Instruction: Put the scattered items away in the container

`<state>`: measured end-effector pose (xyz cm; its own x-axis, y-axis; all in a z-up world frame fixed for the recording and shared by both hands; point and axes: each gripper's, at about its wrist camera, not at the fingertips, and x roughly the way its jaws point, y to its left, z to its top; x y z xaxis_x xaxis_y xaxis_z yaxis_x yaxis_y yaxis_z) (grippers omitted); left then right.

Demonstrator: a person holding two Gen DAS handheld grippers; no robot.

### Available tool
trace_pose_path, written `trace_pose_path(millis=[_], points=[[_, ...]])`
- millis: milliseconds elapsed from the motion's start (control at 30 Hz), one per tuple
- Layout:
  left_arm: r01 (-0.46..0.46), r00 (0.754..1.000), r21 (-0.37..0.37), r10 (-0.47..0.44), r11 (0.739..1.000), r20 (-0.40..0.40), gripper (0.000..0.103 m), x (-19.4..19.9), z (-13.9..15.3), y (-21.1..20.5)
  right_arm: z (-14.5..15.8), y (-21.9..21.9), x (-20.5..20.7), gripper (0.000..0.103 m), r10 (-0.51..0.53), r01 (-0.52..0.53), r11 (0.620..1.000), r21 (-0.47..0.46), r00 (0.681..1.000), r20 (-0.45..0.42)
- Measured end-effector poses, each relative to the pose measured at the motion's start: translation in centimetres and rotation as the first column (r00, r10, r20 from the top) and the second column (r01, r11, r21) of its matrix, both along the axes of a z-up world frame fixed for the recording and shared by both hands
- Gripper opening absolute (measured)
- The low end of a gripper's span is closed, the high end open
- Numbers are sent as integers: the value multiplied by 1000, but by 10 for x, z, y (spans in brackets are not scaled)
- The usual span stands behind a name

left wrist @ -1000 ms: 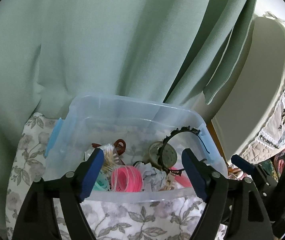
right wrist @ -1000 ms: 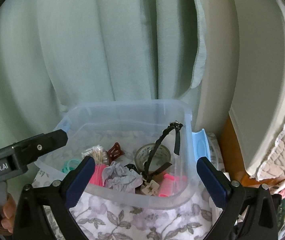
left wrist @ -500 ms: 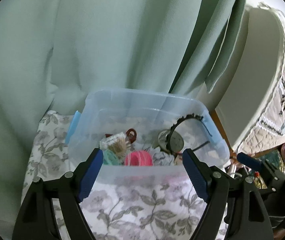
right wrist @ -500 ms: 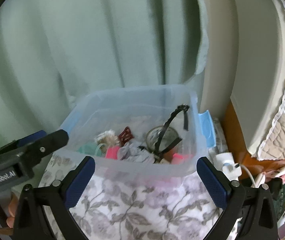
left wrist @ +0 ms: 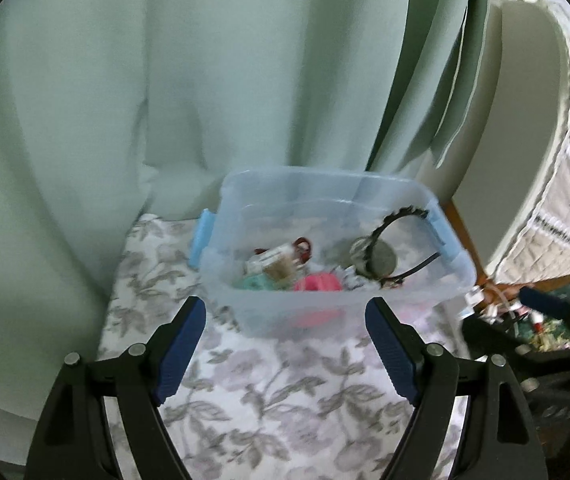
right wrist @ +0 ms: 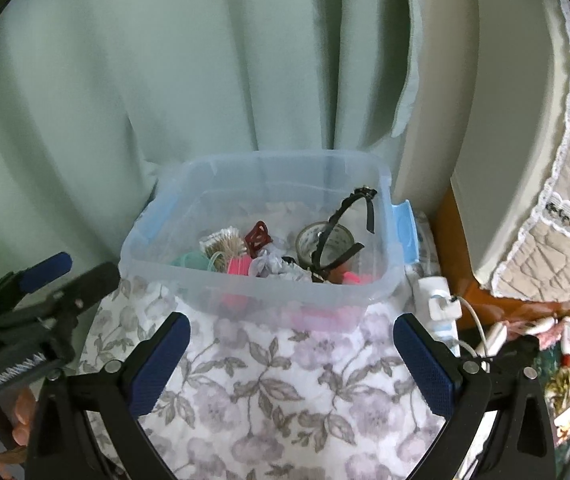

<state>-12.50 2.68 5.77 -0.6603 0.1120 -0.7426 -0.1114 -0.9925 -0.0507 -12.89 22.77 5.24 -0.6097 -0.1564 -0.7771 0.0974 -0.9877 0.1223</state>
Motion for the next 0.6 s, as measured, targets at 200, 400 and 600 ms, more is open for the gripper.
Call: trace_pose_path(millis=[200,400,600], points=[[-30,998,-11,30,1000,58,83,6,2,-4,10,-3,8,103,-3,3,1000,-1,999,36],[-34,992,9,33,999,122,83,13,2,-5,21,-2,15,103,-14,15,1000,-21,998,63],[-2,986,40,-5,999,164,83,23,8,2,32,-5,25,103,-8,11,999,-39,997,71]])
